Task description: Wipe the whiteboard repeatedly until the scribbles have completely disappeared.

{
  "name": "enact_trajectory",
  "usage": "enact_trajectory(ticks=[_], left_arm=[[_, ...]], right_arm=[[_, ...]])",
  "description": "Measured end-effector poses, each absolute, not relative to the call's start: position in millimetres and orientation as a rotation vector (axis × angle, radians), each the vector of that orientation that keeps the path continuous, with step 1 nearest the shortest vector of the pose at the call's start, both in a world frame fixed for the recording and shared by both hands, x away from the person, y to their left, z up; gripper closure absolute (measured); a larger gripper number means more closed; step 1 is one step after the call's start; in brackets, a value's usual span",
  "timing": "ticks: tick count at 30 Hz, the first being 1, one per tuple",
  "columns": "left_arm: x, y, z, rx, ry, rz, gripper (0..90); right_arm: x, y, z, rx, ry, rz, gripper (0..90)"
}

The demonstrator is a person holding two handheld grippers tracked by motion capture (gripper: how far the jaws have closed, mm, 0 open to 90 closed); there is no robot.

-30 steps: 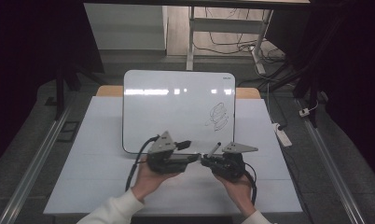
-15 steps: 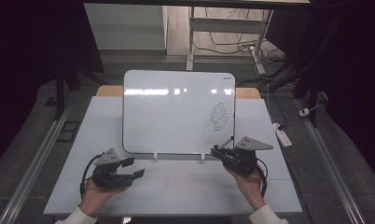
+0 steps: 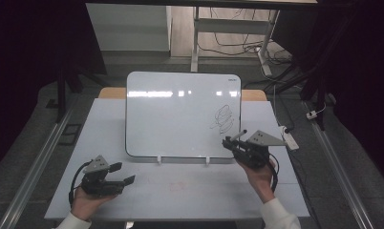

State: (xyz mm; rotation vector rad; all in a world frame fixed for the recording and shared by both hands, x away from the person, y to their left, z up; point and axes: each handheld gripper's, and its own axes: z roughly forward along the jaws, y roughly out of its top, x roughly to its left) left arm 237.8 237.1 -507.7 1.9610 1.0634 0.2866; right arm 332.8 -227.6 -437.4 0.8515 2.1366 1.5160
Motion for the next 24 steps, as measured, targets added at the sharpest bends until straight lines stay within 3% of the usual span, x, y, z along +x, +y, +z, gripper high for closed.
enact_trajectory(ticks=[14, 19, 24], left_arm=[[239, 232, -513, 1.978, 1.048, 0.284, 22.5], [237, 233, -514, 1.980, 1.054, 0.290, 22.6], [235, 235, -515, 1.979, 1.058, 0.292, 22.6]], right_arm=[[454, -221, -394, 0.876, 1.946, 1.453, 77.7], [466, -216, -403, 0.900, 1.980, 1.372, 77.7], [447, -207, -425, 0.767, 2.111, 1.357, 77.8]])
